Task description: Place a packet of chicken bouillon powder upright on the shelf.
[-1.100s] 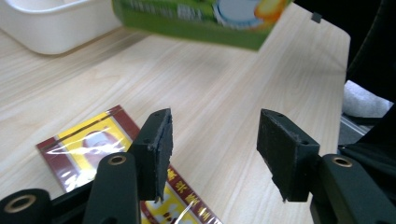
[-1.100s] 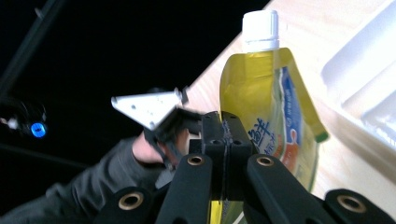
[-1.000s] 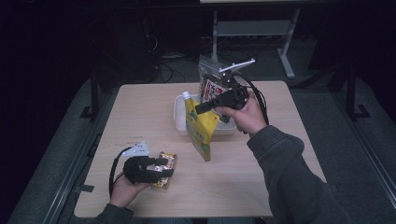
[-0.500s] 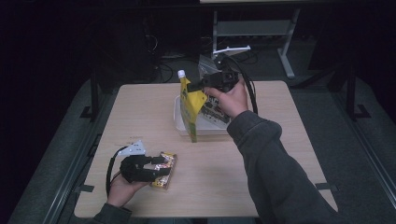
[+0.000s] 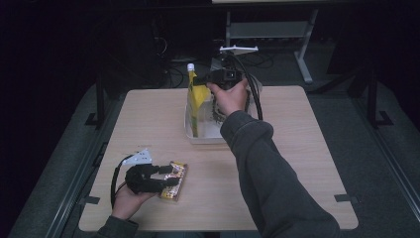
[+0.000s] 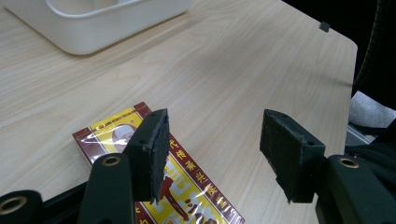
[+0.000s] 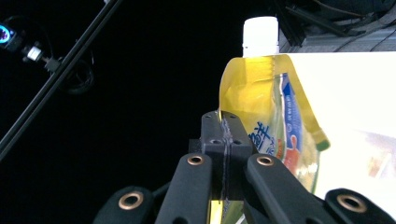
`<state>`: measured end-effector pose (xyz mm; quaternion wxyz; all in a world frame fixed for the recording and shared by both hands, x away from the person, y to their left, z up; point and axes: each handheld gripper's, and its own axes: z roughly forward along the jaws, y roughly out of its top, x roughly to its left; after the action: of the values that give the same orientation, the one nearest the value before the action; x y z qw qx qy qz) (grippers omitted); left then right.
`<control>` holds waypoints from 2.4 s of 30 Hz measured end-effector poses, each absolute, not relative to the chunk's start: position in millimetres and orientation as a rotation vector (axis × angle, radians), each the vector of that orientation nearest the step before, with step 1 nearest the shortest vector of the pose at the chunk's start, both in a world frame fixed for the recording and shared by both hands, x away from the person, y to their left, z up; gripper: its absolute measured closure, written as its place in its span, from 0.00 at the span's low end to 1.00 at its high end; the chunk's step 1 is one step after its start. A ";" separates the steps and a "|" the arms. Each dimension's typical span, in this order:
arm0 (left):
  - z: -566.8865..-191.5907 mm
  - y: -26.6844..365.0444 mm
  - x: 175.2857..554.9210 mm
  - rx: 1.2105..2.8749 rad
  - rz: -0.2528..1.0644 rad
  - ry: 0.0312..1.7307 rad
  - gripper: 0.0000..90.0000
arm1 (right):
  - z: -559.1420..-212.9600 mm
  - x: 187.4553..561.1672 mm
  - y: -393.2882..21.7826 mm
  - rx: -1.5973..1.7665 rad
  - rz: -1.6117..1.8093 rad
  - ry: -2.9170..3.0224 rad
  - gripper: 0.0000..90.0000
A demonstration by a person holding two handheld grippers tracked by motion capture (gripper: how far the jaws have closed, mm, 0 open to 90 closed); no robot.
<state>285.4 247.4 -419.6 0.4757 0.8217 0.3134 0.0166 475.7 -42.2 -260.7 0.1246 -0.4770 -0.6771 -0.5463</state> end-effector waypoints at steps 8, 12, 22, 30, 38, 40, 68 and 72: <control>-419.2 248.6 285.9 2.002 0.043 0.768 0.47 | -266.1 486.2 -29.5 -1.472 -1.611 -1.955 0.99; -419.0 249.3 286.0 2.002 0.043 0.769 0.47 | -269.4 490.5 -23.2 -1.490 -1.613 -1.963 0.99; -419.3 249.1 285.9 2.003 0.046 0.762 0.46 | -285.6 496.2 -14.7 -1.538 -1.610 -1.940 0.99; -420.7 248.4 286.4 2.007 0.043 0.764 0.46 | -293.9 499.4 -15.0 -1.563 -1.639 -1.930 0.99; -420.5 247.7 286.1 2.004 0.041 0.760 0.46 | -292.2 500.2 -12.3 -1.566 -1.647 -1.962 0.99; -420.4 248.1 286.2 2.002 0.040 0.760 0.46 | -290.9 500.1 -9.4 -1.561 -1.644 -1.987 0.99; -421.8 248.0 285.2 2.033 0.094 0.791 0.34 | -310.8 499.7 1.6 -1.535 -1.556 -2.047 0.79; -424.3 246.9 284.3 2.053 0.124 0.805 0.30 | -309.5 495.5 -3.8 -1.512 -1.529 -2.064 0.76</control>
<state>284.3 246.9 -424.3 0.4497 0.8302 0.3256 0.0500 495.5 -3.8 -309.5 0.0807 -0.5056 -0.6902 -0.5113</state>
